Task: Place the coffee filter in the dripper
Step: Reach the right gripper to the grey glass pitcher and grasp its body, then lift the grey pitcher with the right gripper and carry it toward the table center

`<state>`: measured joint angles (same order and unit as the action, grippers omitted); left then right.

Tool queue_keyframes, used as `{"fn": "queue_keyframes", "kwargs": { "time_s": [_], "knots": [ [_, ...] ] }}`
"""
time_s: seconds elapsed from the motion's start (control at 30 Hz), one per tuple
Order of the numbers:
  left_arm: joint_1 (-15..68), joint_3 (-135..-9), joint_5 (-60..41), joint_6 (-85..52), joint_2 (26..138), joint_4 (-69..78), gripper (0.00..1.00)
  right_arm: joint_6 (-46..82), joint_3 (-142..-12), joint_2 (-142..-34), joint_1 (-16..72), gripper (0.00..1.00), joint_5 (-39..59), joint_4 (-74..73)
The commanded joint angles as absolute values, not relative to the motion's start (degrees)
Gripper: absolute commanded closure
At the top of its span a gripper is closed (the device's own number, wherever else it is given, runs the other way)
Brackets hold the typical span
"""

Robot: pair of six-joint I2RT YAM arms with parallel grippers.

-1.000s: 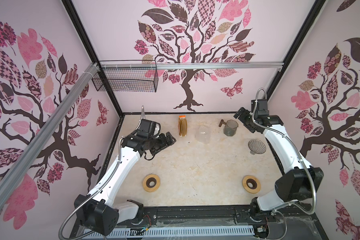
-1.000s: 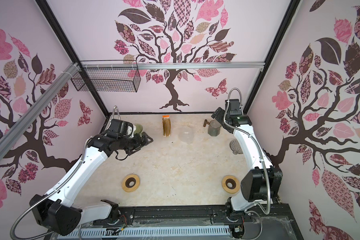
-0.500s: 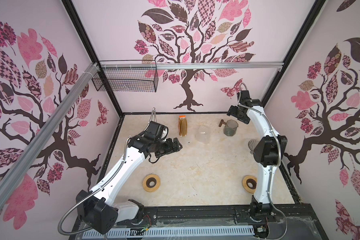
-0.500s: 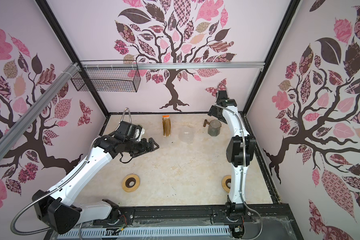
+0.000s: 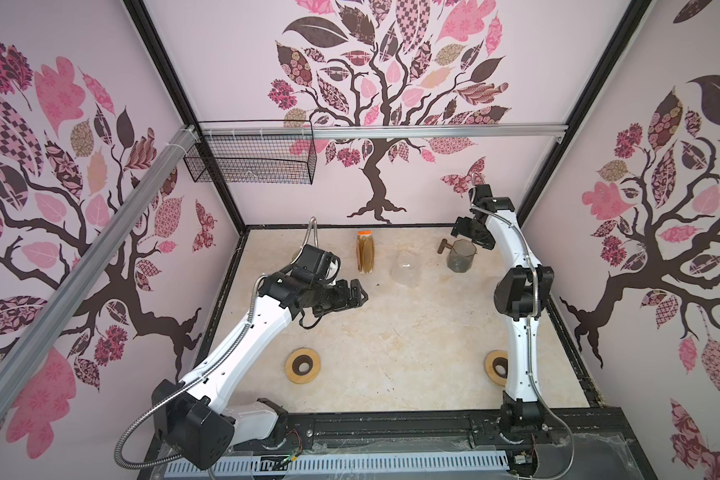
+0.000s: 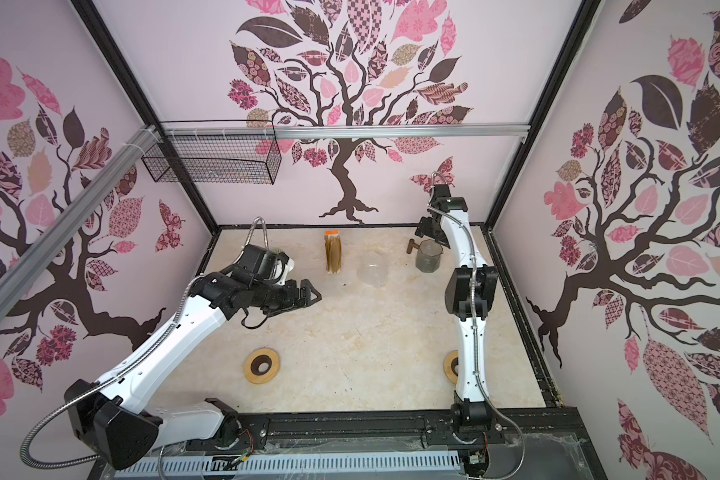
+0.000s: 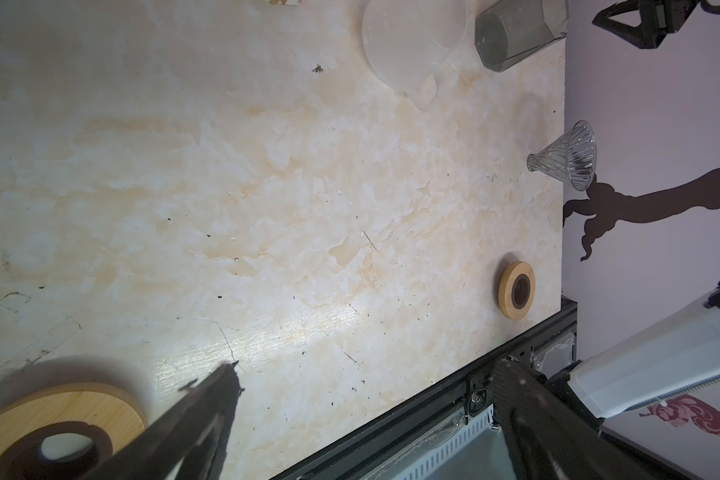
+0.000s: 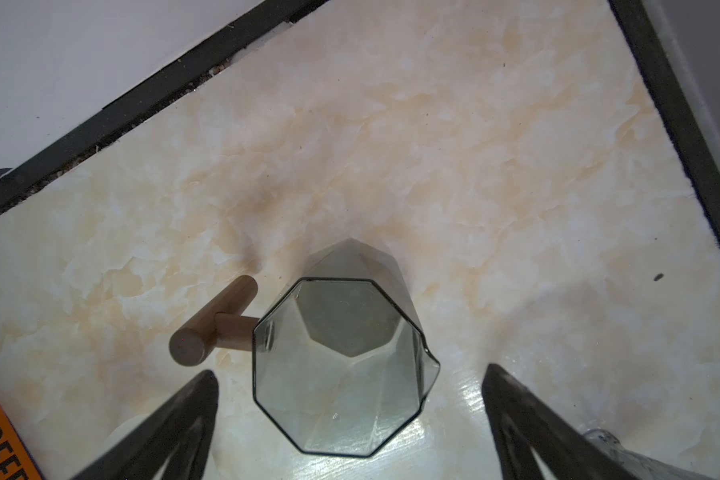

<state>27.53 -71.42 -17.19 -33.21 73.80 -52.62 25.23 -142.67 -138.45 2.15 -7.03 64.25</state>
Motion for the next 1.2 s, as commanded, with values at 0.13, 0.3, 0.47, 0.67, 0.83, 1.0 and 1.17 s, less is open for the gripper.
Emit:
{"fn": "queue_keyframes", "kwargs": {
  "time_s": [0.13, 0.3, 0.47, 0.67, 0.83, 1.0, 1.17],
  "knots": [
    [27.68, -70.46, -16.92, -31.53, 73.0, -51.76, 0.02, 24.36, -143.26, -140.91, 2.01, 0.0, -5.21, 63.1],
    [27.62, -70.05, -16.3, -31.53, 72.25, -51.73, 0.02, 24.25, -143.18, -143.81, 2.04, 0.0, -5.15, 63.01],
    [27.63, -70.02, -16.05, -31.56, 72.0, -51.5, 0.02, 24.3, -142.73, -144.35, 1.97, 0.0, -6.32, 63.14],
    [27.68, -70.29, -15.76, -31.58, 72.04, -51.5, 0.02, 23.87, -141.8, -144.58, 2.13, 0.0, -5.62, 62.97],
    [27.61, -70.8, -15.16, -31.55, 71.94, -51.59, 0.02, 23.42, -139.82, -143.21, 2.57, 0.06, -5.79, 62.7],
    [27.64, -70.41, -14.68, -31.51, 71.78, -51.42, 0.02, 23.03, -137.98, -141.95, 3.02, 0.08, -6.07, 62.36],
    [27.61, -70.29, -14.24, -31.45, 71.5, -51.48, 0.02, 22.59, -135.73, -138.85, 3.79, 0.1, -5.6, 62.99]
  ]
}}
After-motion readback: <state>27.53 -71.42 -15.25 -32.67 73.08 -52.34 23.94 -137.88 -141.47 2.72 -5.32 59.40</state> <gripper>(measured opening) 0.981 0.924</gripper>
